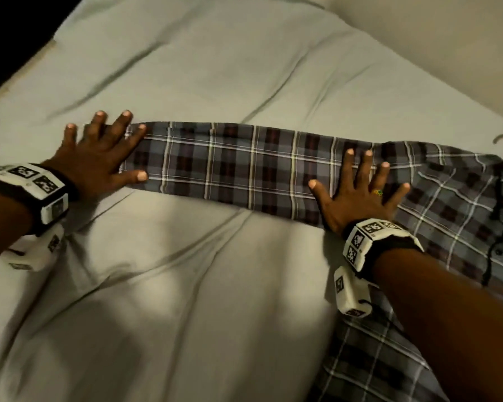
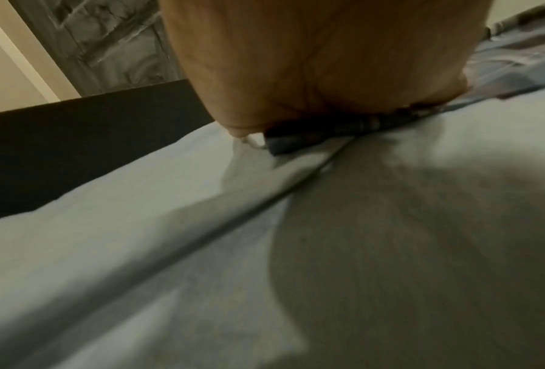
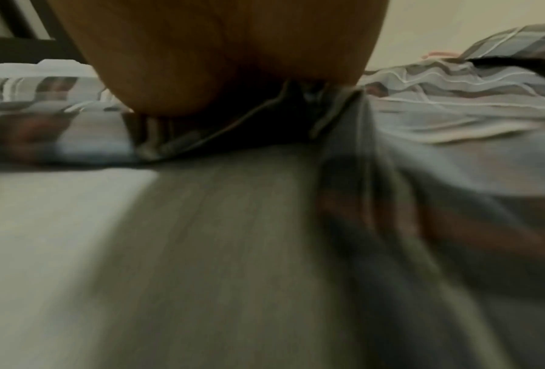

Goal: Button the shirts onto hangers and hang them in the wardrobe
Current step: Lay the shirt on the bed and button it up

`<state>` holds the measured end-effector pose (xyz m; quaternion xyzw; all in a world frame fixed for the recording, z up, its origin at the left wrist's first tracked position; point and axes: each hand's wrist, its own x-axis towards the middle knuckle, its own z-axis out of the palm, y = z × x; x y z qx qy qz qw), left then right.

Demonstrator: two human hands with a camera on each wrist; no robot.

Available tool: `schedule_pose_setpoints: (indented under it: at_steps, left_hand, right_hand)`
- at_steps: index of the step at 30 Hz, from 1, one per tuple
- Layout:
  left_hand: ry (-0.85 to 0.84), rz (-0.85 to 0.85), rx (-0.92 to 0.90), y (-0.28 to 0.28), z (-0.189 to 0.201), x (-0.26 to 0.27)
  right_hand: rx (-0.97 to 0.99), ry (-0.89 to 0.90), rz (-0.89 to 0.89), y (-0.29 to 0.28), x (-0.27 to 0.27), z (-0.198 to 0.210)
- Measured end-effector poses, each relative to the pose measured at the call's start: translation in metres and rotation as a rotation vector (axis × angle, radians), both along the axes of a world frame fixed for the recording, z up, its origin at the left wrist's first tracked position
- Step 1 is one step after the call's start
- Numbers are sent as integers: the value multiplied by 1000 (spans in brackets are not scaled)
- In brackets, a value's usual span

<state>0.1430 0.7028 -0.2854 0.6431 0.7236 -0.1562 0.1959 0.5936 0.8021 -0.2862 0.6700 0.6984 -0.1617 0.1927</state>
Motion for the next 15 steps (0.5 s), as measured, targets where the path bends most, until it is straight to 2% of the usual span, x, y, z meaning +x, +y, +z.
schedule_pose_setpoints:
  at_steps: [3,5,7,11,13,15]
  left_hand:
    - [-50,-20,-18,4,-7,-1]
    - [-109,29,-50,4,-9,-1]
    - [-147,55,-73,7,-9,-1]
    - [-200,89,-96,9,-10,-1]
    - [-251,105,-86,8,-10,-2]
    - [-323,121,-61,6,-11,-5]
  right_hand:
    - [52,78,-185,-6,-46,-5]
    - [98,159,-213,-12,-90,-14]
    - [148,203,-118,-26,-140,-19]
    - [108,291,217,-61,-226,-21]
    - [73,317,349,-68,-242,-16]
    - [29,427,408,-57,-229,-9]
